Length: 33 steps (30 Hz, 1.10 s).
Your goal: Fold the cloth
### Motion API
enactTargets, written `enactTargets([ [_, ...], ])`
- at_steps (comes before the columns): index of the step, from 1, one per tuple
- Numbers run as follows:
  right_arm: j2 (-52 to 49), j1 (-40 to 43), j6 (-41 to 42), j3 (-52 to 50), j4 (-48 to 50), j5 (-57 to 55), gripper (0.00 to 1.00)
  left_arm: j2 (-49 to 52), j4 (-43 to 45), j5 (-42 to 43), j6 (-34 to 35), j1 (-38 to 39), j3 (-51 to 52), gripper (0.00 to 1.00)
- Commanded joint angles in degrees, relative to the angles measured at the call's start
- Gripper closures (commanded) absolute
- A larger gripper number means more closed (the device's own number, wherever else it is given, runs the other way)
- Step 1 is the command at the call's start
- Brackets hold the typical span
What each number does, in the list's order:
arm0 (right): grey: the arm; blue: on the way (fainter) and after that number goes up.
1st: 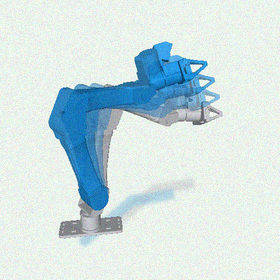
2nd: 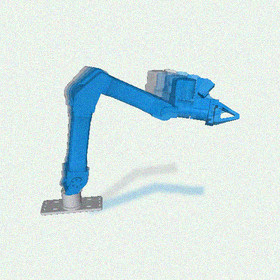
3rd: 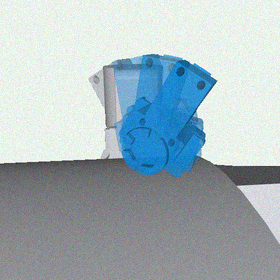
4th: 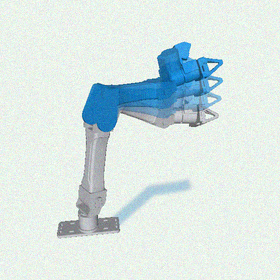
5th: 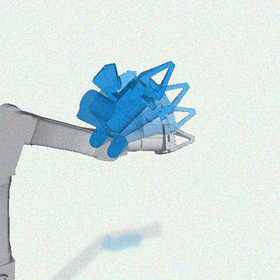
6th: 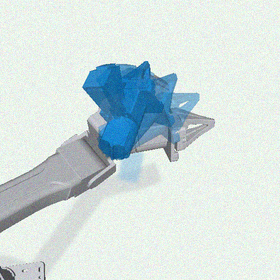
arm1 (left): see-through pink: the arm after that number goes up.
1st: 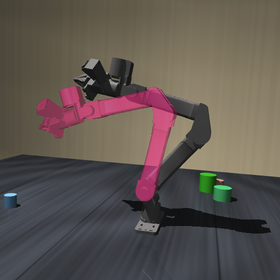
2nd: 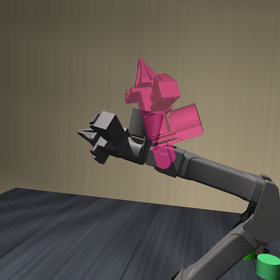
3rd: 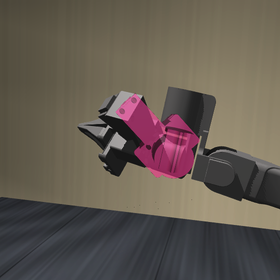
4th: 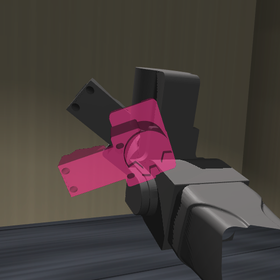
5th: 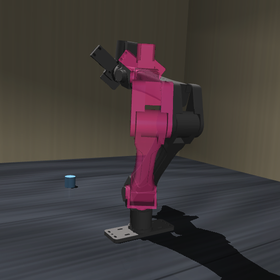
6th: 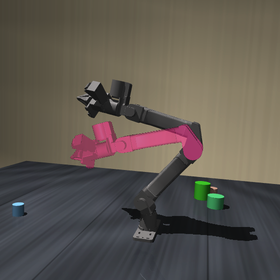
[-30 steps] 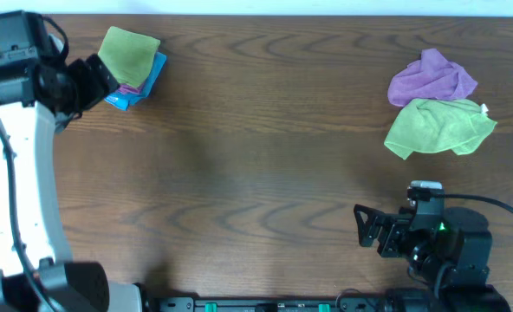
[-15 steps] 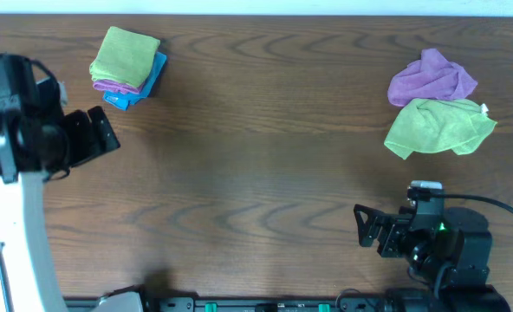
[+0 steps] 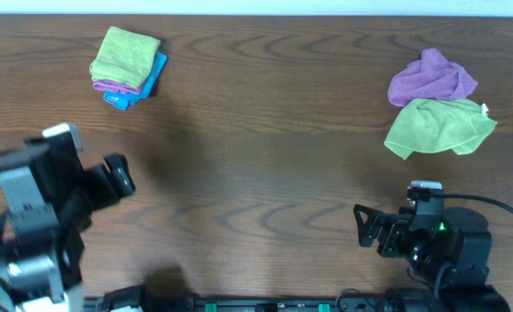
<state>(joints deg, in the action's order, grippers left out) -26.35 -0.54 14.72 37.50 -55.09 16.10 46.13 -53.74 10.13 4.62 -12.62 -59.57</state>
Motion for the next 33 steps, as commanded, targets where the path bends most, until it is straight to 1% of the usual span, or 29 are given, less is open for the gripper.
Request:
enactTargets([
  [1, 0.3, 0.3, 0.7, -0.2, -0.1, 0.4, 0.01, -6.4, 3.1, 0.5, -1.0, 0.9, 7.7, 0.05],
  [4, 0.3, 0.3, 0.7, -0.2, -0.1, 0.4, 0.01, -13.4, 6.9, 0.5, -2.3, 2.1, 15.8, 0.05],
  [7, 0.3, 0.3, 0.7, -0.2, -0.1, 0.4, 0.01, -19.8, 8.4, 0.5, -3.6, 3.4, 22.1, 0.05],
  [14, 0.3, 0.3, 0.7, -0.2, -0.1, 0.4, 0.01, -30.3, 8.6, 0.5, -8.9, 7.6, 31.2, 0.05],
  [21, 0.3, 0.3, 0.7, -0.2, -0.1, 0.4, 0.01, -35.9, 8.6, 0.5, -10.9, 10.8, 37.6, 0.05],
  [33, 0.3, 0.3, 0.7, -0.2, -0.1, 0.4, 0.01, -41.9, 8.6, 0.2, -15.0, 11.0, 46.3, 0.05],
])
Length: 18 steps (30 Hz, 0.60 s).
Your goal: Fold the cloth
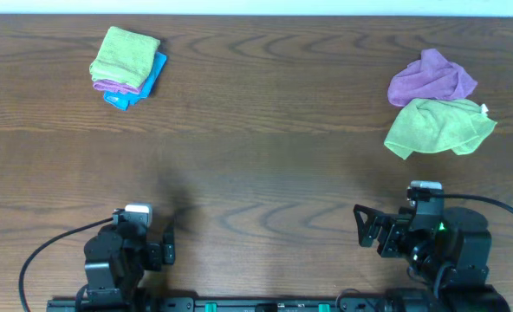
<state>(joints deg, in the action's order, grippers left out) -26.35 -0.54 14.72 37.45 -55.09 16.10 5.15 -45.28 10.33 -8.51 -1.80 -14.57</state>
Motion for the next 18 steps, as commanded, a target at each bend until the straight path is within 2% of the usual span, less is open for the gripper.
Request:
enactTargets([
  [1, 0.3, 0.3, 0.7, -0.1, -0.1, 0.4, 0.01, -1.0, 0.1, -0.3, -1.8, 0.2, 1.8, 0.05],
  [8, 0.3, 0.3, 0.7, -0.1, -0.1, 0.4, 0.01, -1.2, 0.3, -2.0, -1.9, -1.4, 4.7, 0.05],
  [18, 0.3, 0.3, 0.7, -0.1, -0.1, 0.4, 0.01, -1.2, 0.5, -2.0, -5.7, -1.6, 4.7, 0.05],
])
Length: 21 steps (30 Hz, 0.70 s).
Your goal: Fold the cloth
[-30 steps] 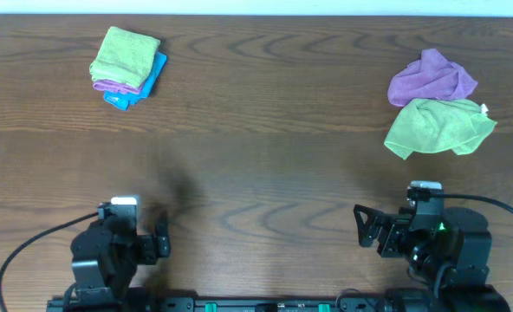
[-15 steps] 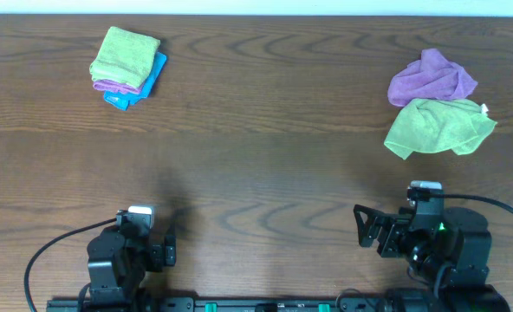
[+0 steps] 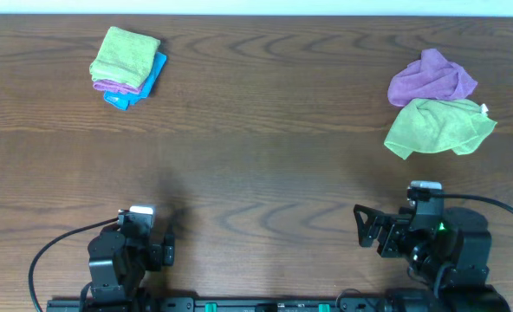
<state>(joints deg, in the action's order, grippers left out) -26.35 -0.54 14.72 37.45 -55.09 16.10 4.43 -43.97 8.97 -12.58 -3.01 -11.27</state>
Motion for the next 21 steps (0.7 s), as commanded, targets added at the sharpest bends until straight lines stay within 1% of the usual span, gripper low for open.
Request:
enactTargets([
  [1, 0.3, 0.3, 0.7, -0.1, -0.1, 0.4, 0.01, -0.5, -0.7, -1.2, -1.5, -0.4, 1.4, 0.05],
  [5, 0.3, 0.3, 0.7, -0.1, -0.1, 0.4, 0.01, -0.5, -0.7, -4.7, 2.6, -0.4, 1.4, 0.05],
  [9, 0.3, 0.3, 0.7, -0.1, -0.1, 0.4, 0.01, -0.5, -0.7, -5.2, 3.3, -0.4, 1.4, 0.05],
  [12, 0.3, 0.3, 0.7, -0.1, -0.1, 0.4, 0.01, -0.5, -0.7, -7.4, 7.3, -0.4, 1.4, 0.05],
  [16, 0.3, 0.3, 0.7, -0.1, -0.1, 0.4, 0.01, -0.5, -0.7, -7.5, 7.5, -0.4, 1.4, 0.05],
  [19, 0.3, 0.3, 0.7, -0.1, -0.1, 0.4, 0.01, -0.4, -0.7, -7.5, 9.4, -0.4, 1.4, 0.05],
  [21, 0.3, 0.3, 0.7, -0.1, -0.1, 0.4, 0.01, -0.4, -0.8, -7.5, 9.4, -0.4, 1.4, 0.05],
])
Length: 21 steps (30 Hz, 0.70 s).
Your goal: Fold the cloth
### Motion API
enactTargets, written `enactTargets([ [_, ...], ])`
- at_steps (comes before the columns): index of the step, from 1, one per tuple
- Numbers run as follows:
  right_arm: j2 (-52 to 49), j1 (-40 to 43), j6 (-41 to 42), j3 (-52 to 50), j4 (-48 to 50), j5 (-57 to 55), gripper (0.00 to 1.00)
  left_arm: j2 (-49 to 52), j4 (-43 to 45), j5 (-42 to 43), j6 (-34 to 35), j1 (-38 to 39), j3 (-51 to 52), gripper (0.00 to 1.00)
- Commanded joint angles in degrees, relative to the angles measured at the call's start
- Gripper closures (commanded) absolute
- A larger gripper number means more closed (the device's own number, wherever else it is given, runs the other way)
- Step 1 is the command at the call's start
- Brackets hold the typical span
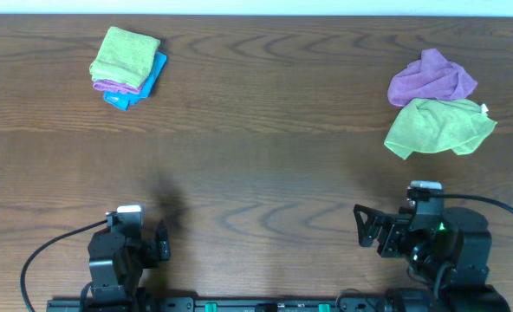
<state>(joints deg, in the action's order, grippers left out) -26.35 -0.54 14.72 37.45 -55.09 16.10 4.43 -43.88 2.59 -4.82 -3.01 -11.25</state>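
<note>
A crumpled green cloth (438, 126) lies at the right of the table, and a crumpled purple cloth (431, 76) touches its far side. My right gripper (360, 227) rests near the front edge, well short of both cloths, fingers apart and empty. Low at the front left sits my left gripper (162, 243), far from any cloth; its fingers are too small and dark to read.
A stack of folded cloths (126, 66), green on top of purple and blue, sits at the far left of the brown wooden table (256, 156). Cables trail from both arm bases along the front edge.
The left arm has settled slightly lower and to the left at the front edge. The right arm and all cloths are where they were.
At first the left arm stood raised at the left of the table, near the camera. Then it was folded down at the front left edge, where it stays. The right arm and the cloths have not moved.
</note>
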Motion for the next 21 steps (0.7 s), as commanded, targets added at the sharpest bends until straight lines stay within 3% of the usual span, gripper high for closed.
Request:
enactTargets([
  [1, 0.3, 0.3, 0.7, -0.1, -0.1, 0.4, 0.01, -0.4, -0.9, -1.1, 1.6, -0.4, 1.4, 0.05],
  [21, 1.3, 0.3, -1.1, -0.2, -1.0, -4.1, 0.01, -0.4, -0.9, -1.1, 1.6, -0.4, 1.4, 0.05],
])
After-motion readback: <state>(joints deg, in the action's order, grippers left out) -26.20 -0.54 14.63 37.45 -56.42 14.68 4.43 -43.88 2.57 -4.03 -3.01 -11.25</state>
